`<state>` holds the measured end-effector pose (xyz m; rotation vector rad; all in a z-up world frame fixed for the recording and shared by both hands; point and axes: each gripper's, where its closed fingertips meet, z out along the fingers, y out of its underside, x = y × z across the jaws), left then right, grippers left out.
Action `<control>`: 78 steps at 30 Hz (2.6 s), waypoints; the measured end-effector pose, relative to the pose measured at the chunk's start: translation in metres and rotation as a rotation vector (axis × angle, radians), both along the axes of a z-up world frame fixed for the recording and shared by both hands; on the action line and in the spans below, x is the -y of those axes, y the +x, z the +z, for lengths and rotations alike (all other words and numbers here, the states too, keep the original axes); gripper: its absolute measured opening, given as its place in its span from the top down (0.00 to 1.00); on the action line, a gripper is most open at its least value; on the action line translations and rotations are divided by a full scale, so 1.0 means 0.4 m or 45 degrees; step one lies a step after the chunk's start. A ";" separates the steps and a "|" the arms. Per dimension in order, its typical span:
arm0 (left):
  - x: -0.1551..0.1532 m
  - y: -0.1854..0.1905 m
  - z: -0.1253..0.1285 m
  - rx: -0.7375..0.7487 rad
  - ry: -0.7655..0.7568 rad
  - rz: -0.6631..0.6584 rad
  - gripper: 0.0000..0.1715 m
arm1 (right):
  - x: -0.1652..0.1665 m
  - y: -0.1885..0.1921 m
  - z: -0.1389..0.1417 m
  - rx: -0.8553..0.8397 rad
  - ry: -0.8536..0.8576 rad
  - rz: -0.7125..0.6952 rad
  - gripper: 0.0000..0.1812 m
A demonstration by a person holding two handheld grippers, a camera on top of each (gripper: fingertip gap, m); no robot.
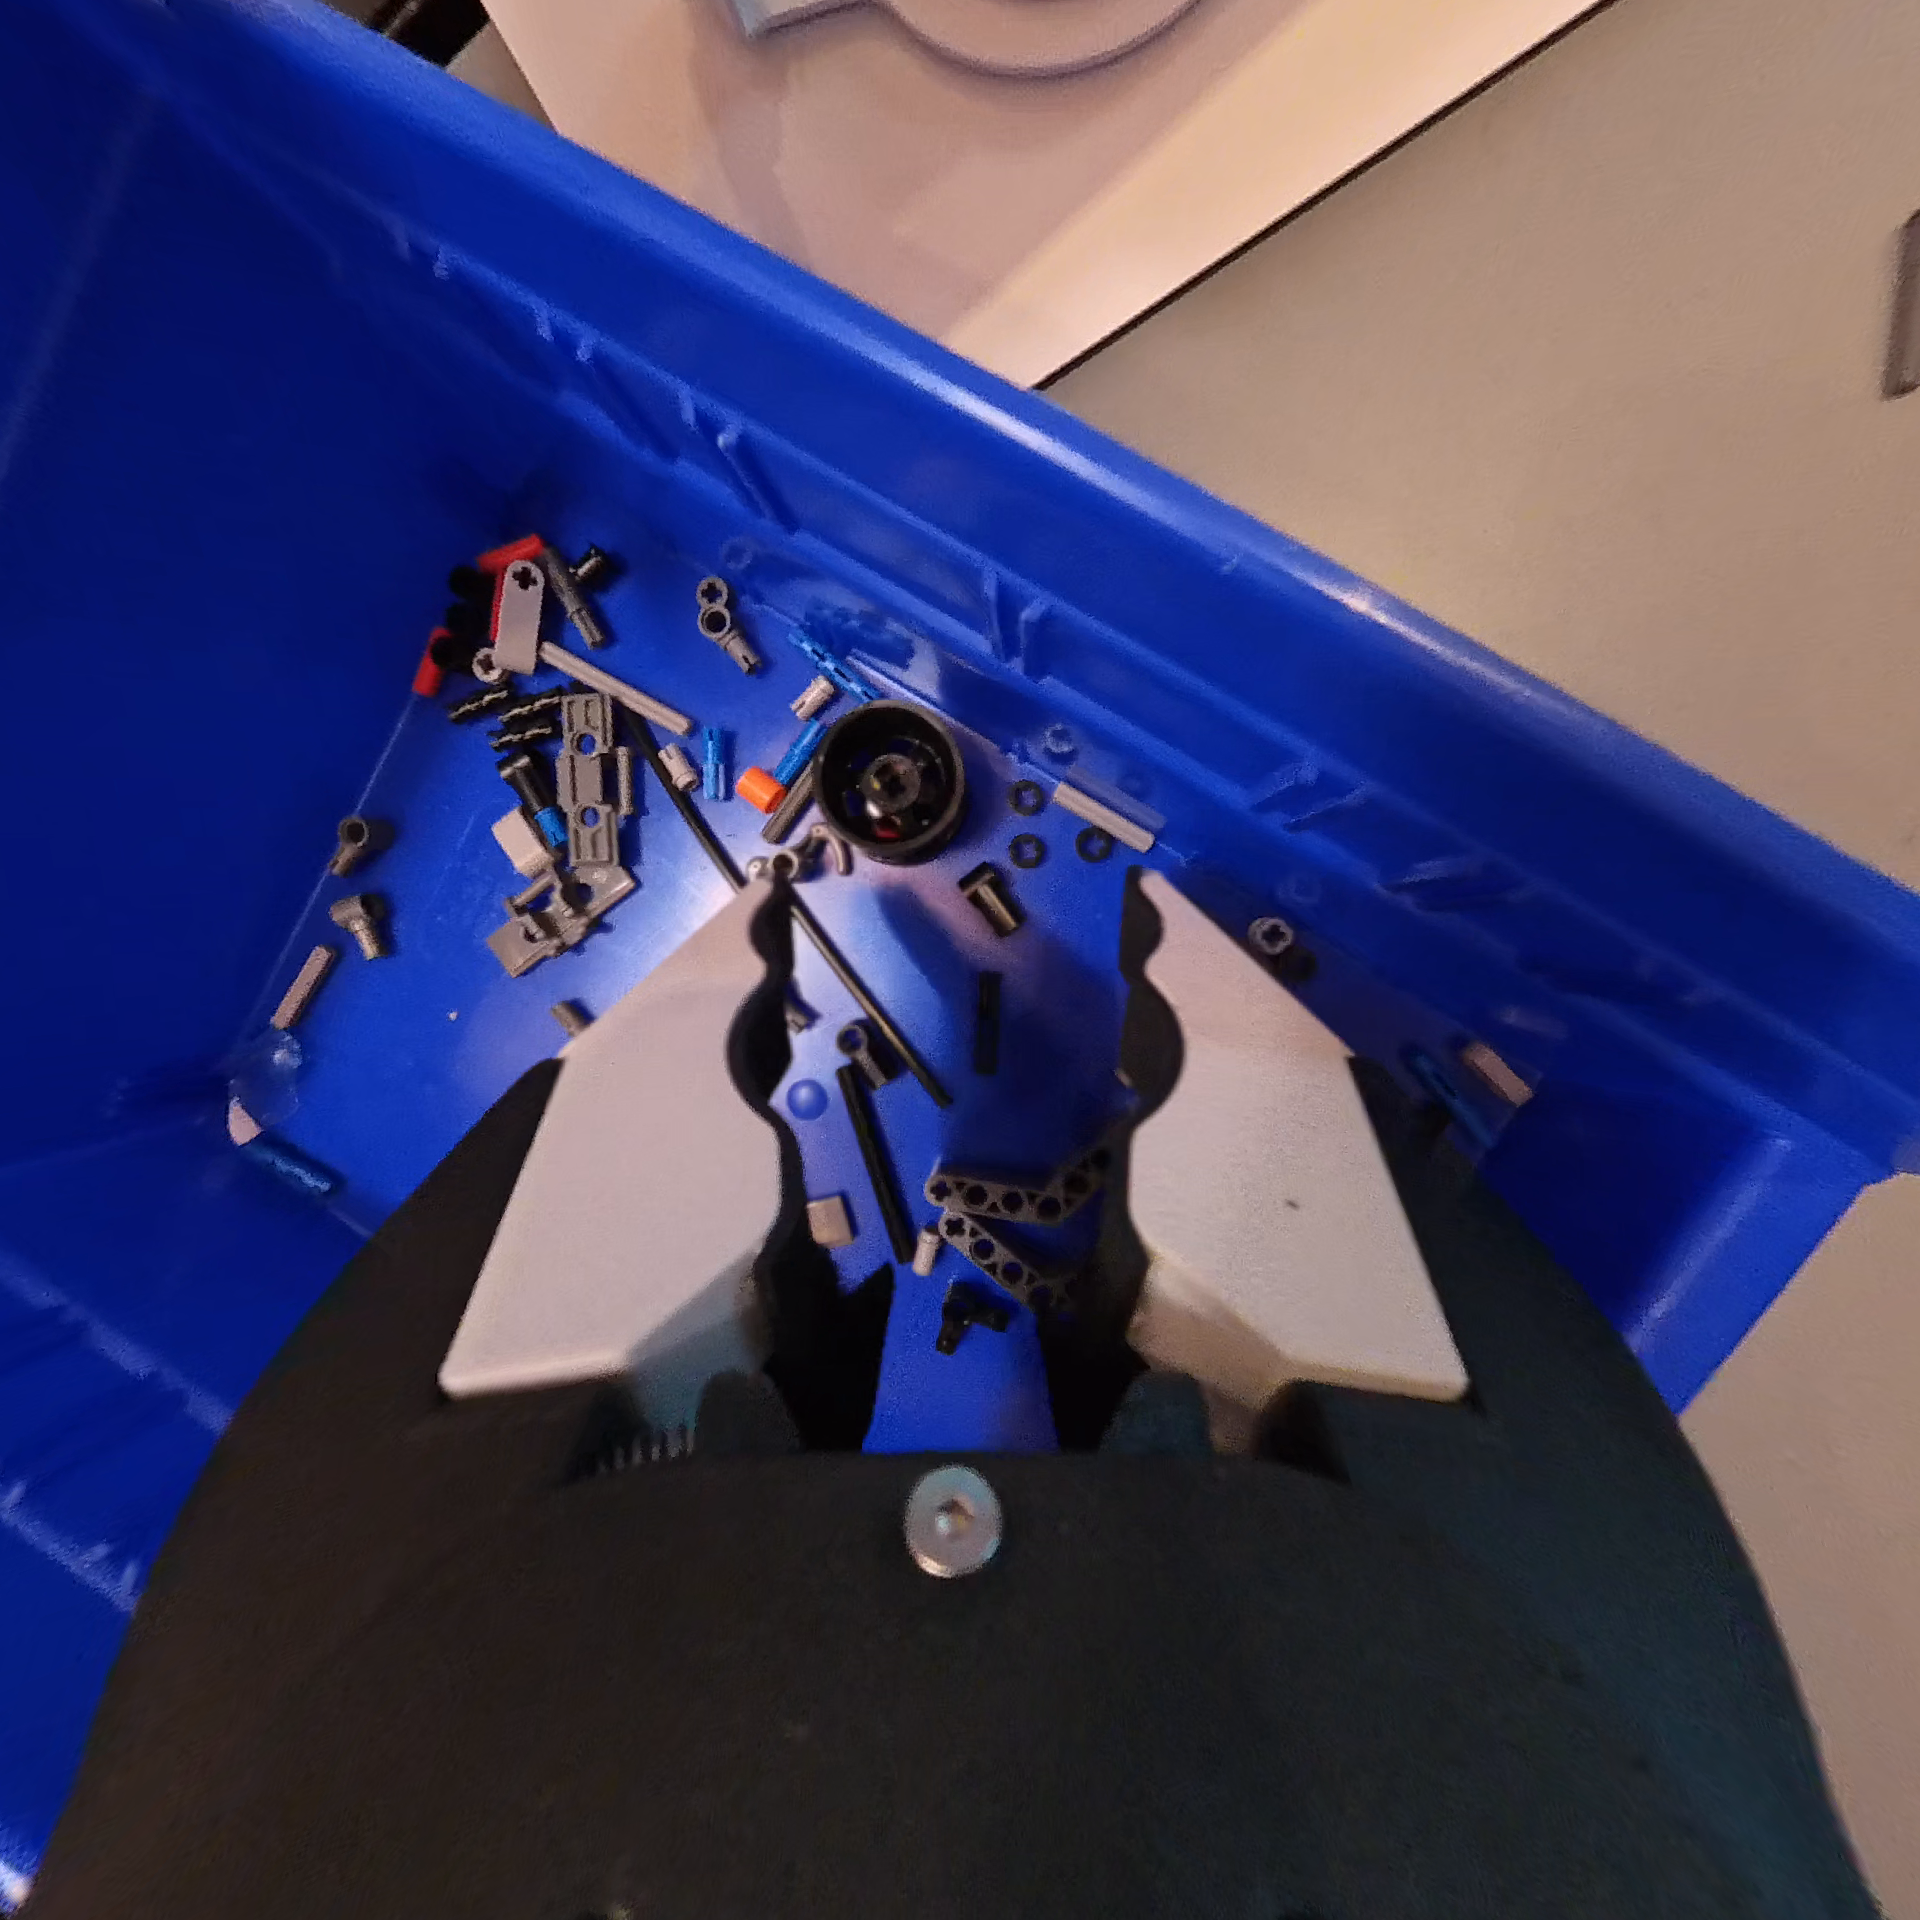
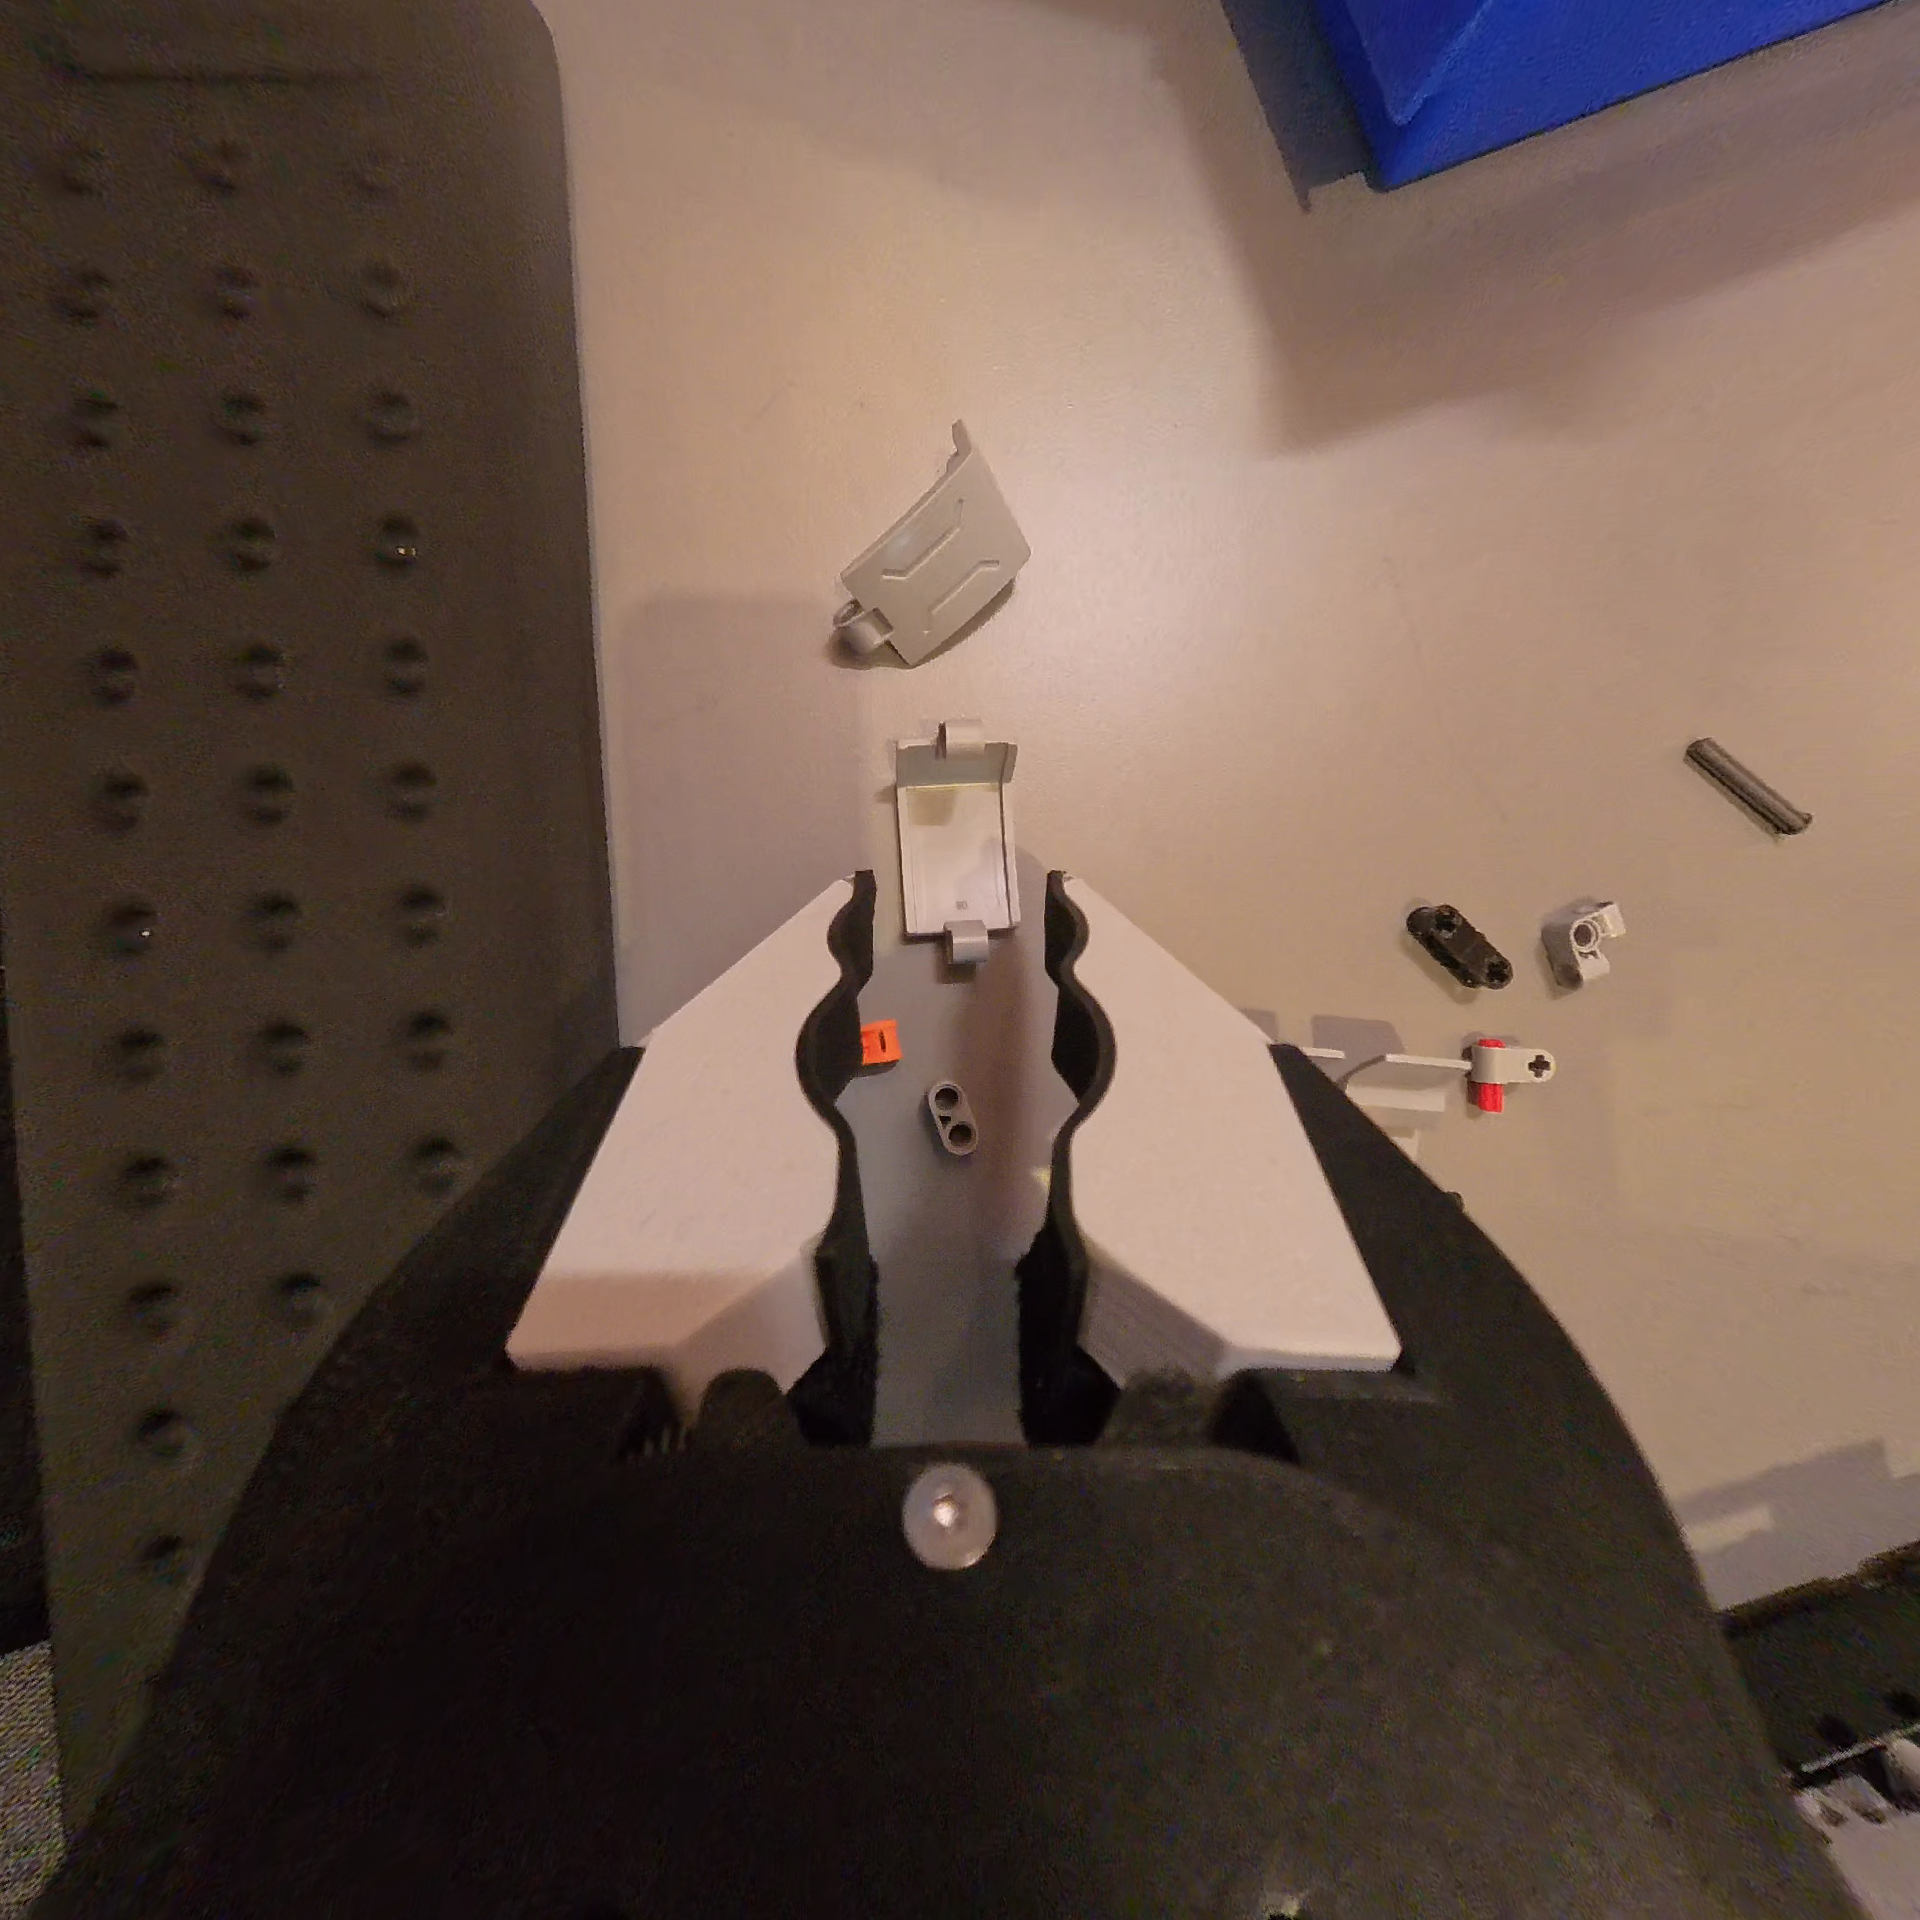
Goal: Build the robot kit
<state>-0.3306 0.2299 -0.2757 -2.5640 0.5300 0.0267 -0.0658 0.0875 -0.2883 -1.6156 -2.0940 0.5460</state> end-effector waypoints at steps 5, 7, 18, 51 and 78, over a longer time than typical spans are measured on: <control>-0.008 0.019 -0.024 0.035 -0.054 -0.092 0.66 | 0.001 0.001 -0.005 0.007 0.002 0.005 0.83; -0.009 0.016 -0.041 0.016 -0.086 -0.100 0.68 | 0.000 0.000 -0.007 0.008 0.001 0.004 0.83; -0.079 -0.005 -0.044 -0.006 0.010 -0.064 0.83 | 0.002 -0.001 -0.003 -0.005 0.004 0.015 0.84; 0.422 0.315 0.050 0.224 0.141 -0.364 0.74 | -0.007 0.006 0.014 -0.070 -0.025 -0.004 0.85; 0.065 -0.141 0.163 -0.227 -0.165 -0.272 0.80 | -0.032 -0.013 0.043 -0.208 -0.060 -0.028 0.88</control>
